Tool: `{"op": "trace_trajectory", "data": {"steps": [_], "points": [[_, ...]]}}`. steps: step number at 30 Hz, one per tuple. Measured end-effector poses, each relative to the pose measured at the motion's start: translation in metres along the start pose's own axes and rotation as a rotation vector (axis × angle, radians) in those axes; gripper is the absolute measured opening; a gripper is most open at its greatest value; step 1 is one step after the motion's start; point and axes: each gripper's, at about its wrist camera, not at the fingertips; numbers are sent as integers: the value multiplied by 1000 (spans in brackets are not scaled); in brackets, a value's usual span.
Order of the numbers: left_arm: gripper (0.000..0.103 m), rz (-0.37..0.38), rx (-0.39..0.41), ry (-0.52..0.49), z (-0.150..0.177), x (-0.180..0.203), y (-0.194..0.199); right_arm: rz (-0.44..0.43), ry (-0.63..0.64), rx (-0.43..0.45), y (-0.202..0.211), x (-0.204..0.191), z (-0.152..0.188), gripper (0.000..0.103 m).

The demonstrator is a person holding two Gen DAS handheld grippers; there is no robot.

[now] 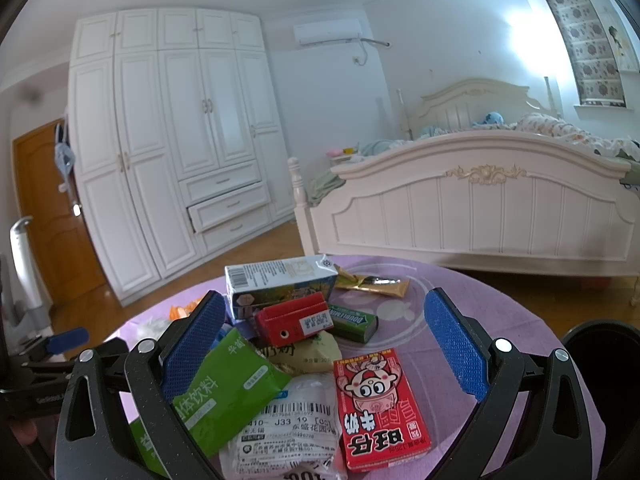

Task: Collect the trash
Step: 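Move both tools over the pile of snack packets on the table, then grasp the white fluffy pom-pom with left tool while right tool grasps white milk carton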

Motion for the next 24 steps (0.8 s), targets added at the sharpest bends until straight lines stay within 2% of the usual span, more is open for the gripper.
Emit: {"op": "trace_trajectory", "data": {"steps": [7, 11, 14, 18, 22, 24], "points": [[98, -2, -8, 8, 0, 0, -1, -3, -9, -9, -1, 1, 0, 98], [98, 17, -42, 8, 0, -1, -5, -48, -35, -29, -8, 9, 0, 98], [98, 38, -76, -25, -1, -4, -7, -105, 79, -78, -17, 8, -16, 98], [98, 67, -110, -95, -6, -10, -10, -191, 338, -152, -37, -6, -48, 98], [98, 114, -216, -108, -13, -21, -19, -242, 588, -206, -61, -23, -70, 98], [98, 119, -244, -102, -19, -30, -27, -239, 734, -229, -78, -33, -74, 98]]}}
Point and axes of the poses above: each gripper's, at about its wrist camera, not at the fingertips, and y roughly against the way its jaws point, x to its right, z to its underside, and after that the axes turned 12 degrees about y, right-handed
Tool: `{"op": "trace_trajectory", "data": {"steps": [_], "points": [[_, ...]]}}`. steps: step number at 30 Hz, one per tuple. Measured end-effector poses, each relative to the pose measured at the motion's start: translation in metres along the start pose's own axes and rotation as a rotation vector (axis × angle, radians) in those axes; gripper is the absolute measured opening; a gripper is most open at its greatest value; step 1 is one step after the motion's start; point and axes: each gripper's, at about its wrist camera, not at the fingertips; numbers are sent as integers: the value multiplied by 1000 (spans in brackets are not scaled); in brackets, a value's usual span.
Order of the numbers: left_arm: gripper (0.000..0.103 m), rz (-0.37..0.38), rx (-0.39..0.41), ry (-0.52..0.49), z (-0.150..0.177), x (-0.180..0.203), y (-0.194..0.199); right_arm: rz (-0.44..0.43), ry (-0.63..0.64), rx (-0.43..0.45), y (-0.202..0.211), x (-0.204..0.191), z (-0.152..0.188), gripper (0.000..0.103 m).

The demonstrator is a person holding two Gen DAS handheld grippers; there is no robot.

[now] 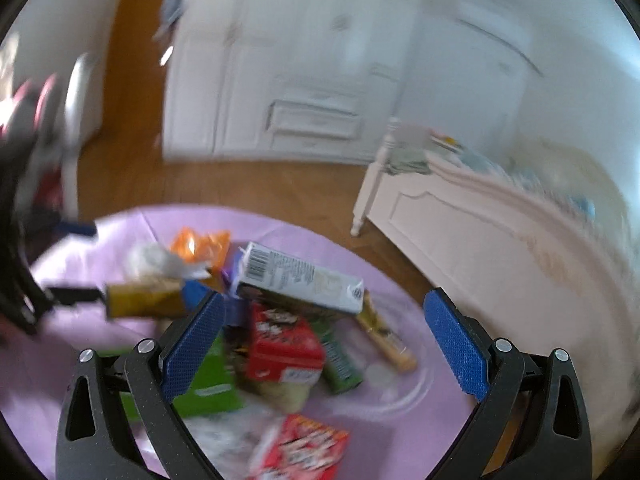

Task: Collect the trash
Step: 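Grasp the white fluffy pom-pom with left tool while right tool grasps white milk carton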

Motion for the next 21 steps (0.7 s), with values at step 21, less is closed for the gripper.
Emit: {"op": "trace_trajectory", "data": {"steps": [21], "points": [[98, 408, -160, 145, -39, -58, -27, -370, 523, -259, -131, -20, -34, 70]]}}
Point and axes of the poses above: each gripper's, at about its wrist camera, not at the fingertips, and y roughly against the way its jaws point, x to its right, z to its underside, and after that the axes turned 12 degrees about y, right-handed
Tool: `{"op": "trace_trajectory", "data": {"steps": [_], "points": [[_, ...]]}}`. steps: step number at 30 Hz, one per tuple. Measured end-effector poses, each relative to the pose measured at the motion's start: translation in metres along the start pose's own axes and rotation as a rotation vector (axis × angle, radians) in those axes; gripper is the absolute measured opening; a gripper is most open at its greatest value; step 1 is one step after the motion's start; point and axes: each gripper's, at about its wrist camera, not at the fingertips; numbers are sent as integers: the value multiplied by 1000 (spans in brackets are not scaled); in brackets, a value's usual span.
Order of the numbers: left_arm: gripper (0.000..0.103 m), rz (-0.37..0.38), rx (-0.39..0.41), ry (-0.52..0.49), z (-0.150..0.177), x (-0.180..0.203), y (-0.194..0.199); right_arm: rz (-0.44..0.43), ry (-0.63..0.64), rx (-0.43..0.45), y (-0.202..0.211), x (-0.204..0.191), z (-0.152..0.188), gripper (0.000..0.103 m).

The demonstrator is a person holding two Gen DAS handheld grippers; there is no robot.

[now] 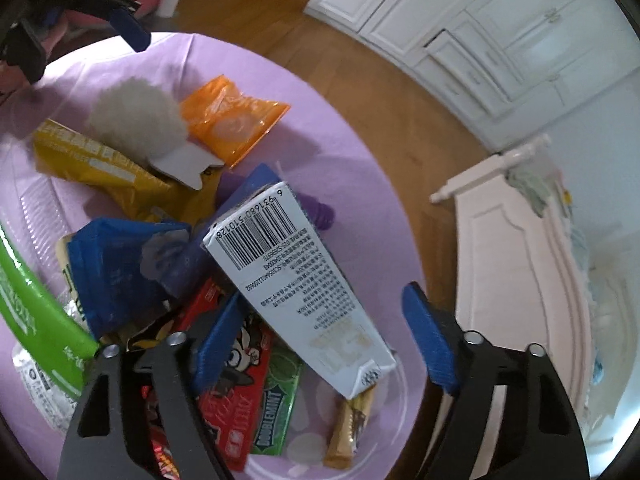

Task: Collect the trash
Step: 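Grasp the white fluffy pom-pom with left tool while right tool grasps white milk carton, then carry the pom-pom and the milk carton over the black bin with both tools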

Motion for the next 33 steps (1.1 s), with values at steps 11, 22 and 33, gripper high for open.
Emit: {"op": "trace_trajectory", "data": {"steps": [11, 22, 33], "points": [[65, -68, -101, 25, -10, 0, -35, 2, -167, 99, 26, 2, 10, 46], [44, -173, 10, 28, 6, 23, -21, 51, -736, 472, 130, -13, 70, 43], [44, -101, 129, -29, 18, 111, 8, -131, -1360, 796, 149, -93, 202, 43]]}}
Point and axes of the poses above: each gripper's, at about its wrist camera, not at the fingertips, and y roughly against the way its jaws point, x to its right, z to its underside, and after that the axes turned 12 degrees about y, right-handed
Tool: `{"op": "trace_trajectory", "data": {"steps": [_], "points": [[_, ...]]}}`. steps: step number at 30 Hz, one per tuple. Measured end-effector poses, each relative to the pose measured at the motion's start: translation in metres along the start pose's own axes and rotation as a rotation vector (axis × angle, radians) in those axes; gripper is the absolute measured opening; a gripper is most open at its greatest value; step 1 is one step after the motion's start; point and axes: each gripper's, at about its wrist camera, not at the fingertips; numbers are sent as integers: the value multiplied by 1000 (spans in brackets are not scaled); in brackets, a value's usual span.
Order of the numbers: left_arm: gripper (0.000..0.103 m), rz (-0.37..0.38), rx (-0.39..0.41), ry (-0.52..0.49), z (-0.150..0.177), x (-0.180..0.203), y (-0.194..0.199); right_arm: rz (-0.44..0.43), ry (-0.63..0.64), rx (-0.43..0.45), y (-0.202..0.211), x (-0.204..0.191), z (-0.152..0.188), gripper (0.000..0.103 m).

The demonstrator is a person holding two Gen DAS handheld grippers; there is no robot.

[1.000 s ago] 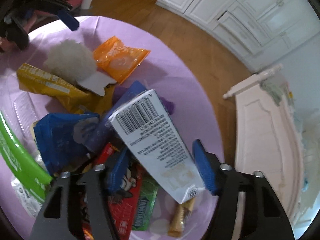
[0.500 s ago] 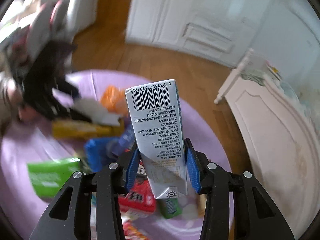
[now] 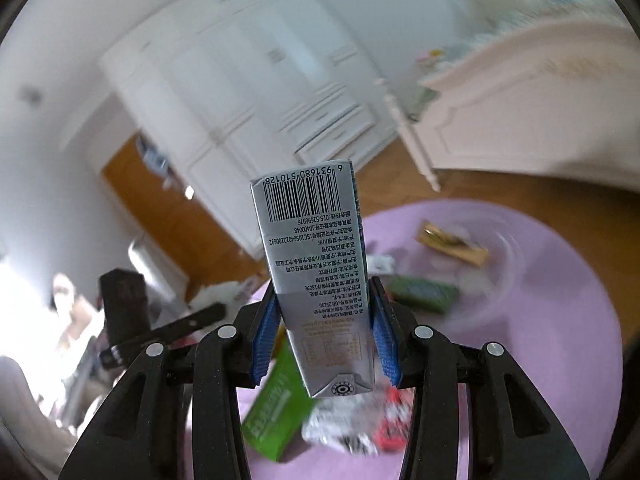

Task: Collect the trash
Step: 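Carry the pom-pom and the milk carton over the black bin with both tools, then open both tools to drop the pom-pom and carton into the bin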

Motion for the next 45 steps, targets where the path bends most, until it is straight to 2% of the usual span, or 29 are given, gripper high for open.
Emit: {"op": "trace_trajectory", "data": {"steps": [5, 10, 14, 19, 24, 29, 33, 37, 45], "points": [[44, 77, -82, -72, 16, 63, -45, 71, -125, 78, 49, 37, 32, 43], [44, 169, -188, -141, 43, 127, -104, 201, -178, 151, 113, 62, 58, 43], [44, 239, -297, -193, 61, 182, -153, 332, -216, 173, 151, 84, 80, 43], [44, 263, -411, -234, 87, 224, -202, 465, -298, 150, 188, 120, 122, 43], [44, 257, -473, -292, 105, 256, -233, 542, -367, 121, 201, 147, 159, 43], [44, 246, -519, -337, 123, 279, -251, 573, -407, 101, 191, 163, 180, 43], [44, 217, -564, -369, 139, 283, -263, 579, -437, 87, 193, 178, 198, 43], [44, 189, -612, -386, 150, 289, -273, 580, -463, 68, 188, 186, 209, 43], [44, 158, -645, -408, 159, 297, -288, 586, -477, 45, 179, 198, 209, 43]]}}
Point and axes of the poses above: each gripper's, at about its wrist camera, not at the fingertips, and y roughly against the way its jaws point, x to its right, z to its underside, and after that the axes turned 12 degrees about y, right-handed
